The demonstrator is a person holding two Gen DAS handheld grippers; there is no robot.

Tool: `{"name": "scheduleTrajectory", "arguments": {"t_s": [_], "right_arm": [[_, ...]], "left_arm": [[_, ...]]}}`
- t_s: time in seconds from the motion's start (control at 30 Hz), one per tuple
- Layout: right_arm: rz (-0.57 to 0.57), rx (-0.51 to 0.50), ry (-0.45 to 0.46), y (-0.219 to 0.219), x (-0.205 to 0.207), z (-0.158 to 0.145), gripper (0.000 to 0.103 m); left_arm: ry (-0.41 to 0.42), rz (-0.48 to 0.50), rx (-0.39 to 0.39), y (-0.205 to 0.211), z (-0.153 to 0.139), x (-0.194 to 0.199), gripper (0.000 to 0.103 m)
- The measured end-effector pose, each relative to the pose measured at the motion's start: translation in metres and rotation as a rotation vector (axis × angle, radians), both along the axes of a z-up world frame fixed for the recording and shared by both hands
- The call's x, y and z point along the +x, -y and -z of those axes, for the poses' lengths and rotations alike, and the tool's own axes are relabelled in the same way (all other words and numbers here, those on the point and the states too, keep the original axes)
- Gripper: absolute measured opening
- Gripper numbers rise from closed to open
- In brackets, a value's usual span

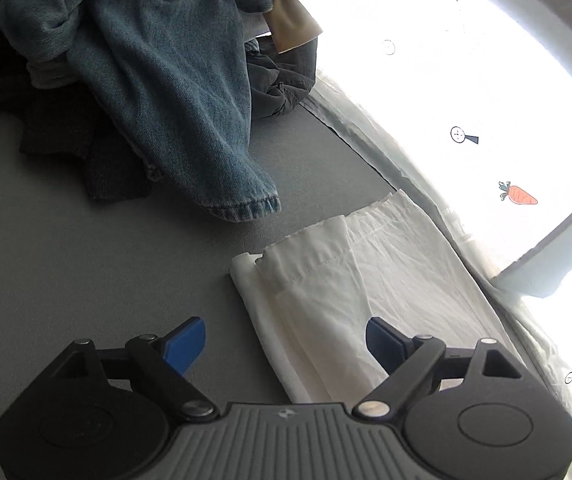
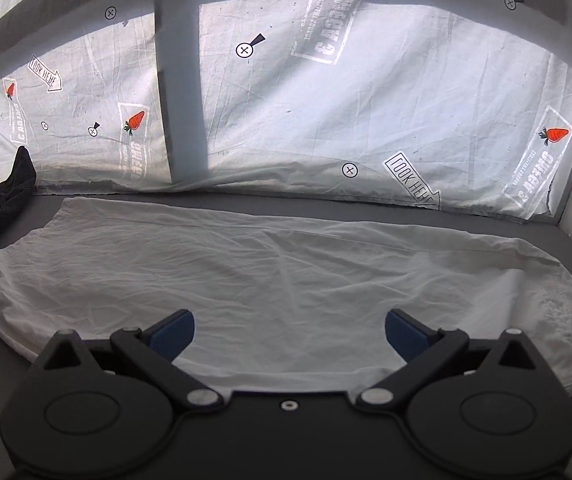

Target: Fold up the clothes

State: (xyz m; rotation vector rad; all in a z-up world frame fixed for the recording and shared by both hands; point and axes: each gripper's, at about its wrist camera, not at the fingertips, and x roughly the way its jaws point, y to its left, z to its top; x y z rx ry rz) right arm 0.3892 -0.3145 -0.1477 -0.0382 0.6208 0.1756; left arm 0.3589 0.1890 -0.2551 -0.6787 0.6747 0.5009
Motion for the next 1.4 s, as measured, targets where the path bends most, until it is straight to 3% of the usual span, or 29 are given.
{"name": "scheduleTrajectory", "arguments": {"t_s": [0.13,0.3,0.5,0.57,0.63,0.7,0.77,0.93,1.03,1.13,1.27,1.33,1.37,1.4], "right_arm": [[0.06,-0.081,-0.1,-0.002,0.028,0.034,0.103],[0.144,0.023,-0.271,0.011,0.025,0.093,0.103],[0.149,-0.052,-0.167,0.001,0.003,0.109,0.103],[0.151,-0.036,-0.151,0.004,0.002,0.11,0.103],[0.146,-0.022,-0.132,0.007,0.0,0.111,0.103],[0.141,-0.02,-0.105,0.008,-0.004,0.113,0.103],[0.141,-0.02,-0.087,0.008,-0.006,0.114,0.103],[0.14,-0.017,-0.068,0.007,-0.007,0.115,0.103],[0.14,-0.016,-0.059,0.007,-0.008,0.116,0.103],[0.141,-0.015,-0.052,0.007,-0.009,0.116,0.103],[0.141,-0.013,-0.049,0.006,-0.01,0.117,0.103],[0.141,-0.012,-0.049,0.006,-0.01,0.117,0.103],[0.141,-0.012,-0.049,0.006,-0.01,0.117,0.103],[0.139,-0.011,-0.049,0.007,-0.01,0.116,0.103]], "left_arm": [[-0.095,0.012,0.097,0.007,0.006,0.021,0.089],[-0.096,-0.005,0.098,0.006,0.014,0.022,0.093],[-0.107,0.0,0.173,0.012,0.015,0.021,0.095],[-0.074,-0.055,0.164,0.01,0.013,0.016,0.084],[-0.052,-0.075,0.137,0.004,0.013,0.014,0.039],[-0.012,-0.074,0.05,-0.004,0.014,0.012,0.012],[0.01,-0.065,0.013,-0.006,0.009,0.014,0.008],[0.143,0.068,0.049,0.02,-0.029,0.021,0.004],[0.229,0.195,0.058,0.052,-0.057,0.033,0.004],[0.256,0.37,0.086,0.104,-0.077,0.046,0.003],[0.187,0.614,0.077,0.175,-0.058,0.065,0.004],[0.083,0.668,0.008,0.194,-0.023,0.074,0.005],[-0.006,0.669,-0.041,0.198,0.001,0.079,0.005],[-0.045,0.661,-0.065,0.199,0.014,0.08,0.005]]}}
